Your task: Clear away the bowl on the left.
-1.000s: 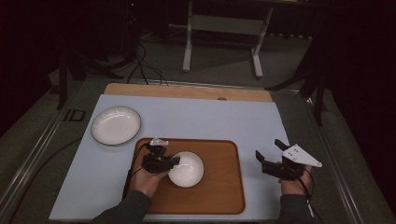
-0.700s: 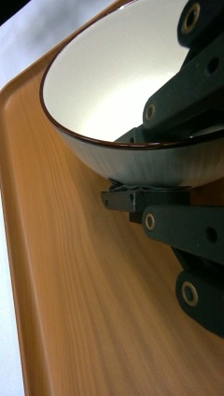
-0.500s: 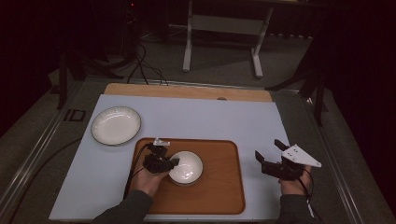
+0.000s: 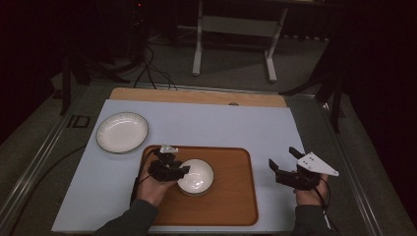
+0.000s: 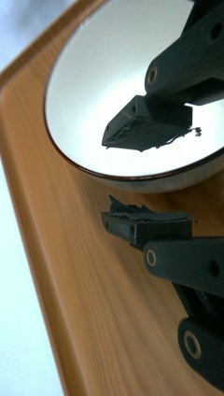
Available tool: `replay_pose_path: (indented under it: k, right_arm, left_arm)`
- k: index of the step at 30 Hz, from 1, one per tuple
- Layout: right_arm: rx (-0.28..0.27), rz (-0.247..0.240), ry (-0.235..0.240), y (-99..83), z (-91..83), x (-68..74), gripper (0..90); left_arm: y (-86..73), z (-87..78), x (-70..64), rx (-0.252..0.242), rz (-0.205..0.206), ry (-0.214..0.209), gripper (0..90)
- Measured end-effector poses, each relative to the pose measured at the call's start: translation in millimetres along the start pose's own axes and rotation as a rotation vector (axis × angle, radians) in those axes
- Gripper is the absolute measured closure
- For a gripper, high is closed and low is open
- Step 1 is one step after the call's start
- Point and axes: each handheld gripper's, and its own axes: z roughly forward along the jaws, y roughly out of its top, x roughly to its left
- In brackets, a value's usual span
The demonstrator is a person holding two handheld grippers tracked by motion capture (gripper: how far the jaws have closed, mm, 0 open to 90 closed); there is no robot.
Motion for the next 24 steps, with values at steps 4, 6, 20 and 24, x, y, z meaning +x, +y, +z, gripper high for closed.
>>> replay_pose_path:
  k: [4, 6, 20, 24]
  right_arm:
    - [0.0, 0.001, 0.0, 0.0, -0.1, 0.0, 14.5]
    - [0.0, 0.001, 0.0, 0.0, -0.2, -0.1, 14.5]
    - [-0.002, 0.004, 0.0, 0.1, -0.5, -0.5, 14.5]
    - [-0.004, 0.003, 0.0, 0.1, -0.6, -0.7, 14.5]
  left_arm:
    - [2.8, -8.7, 1.0, -0.021, 0.008, 0.012, 53.3]
    - [3.9, -13.2, 2.8, -0.034, 0.005, 0.011, 52.1]
    - [8.5, -53.6, 30.1, -0.157, -0.03, 0.095, 44.4]
    - [7.9, -61.3, 37.3, -0.182, -0.036, 0.123, 42.9]
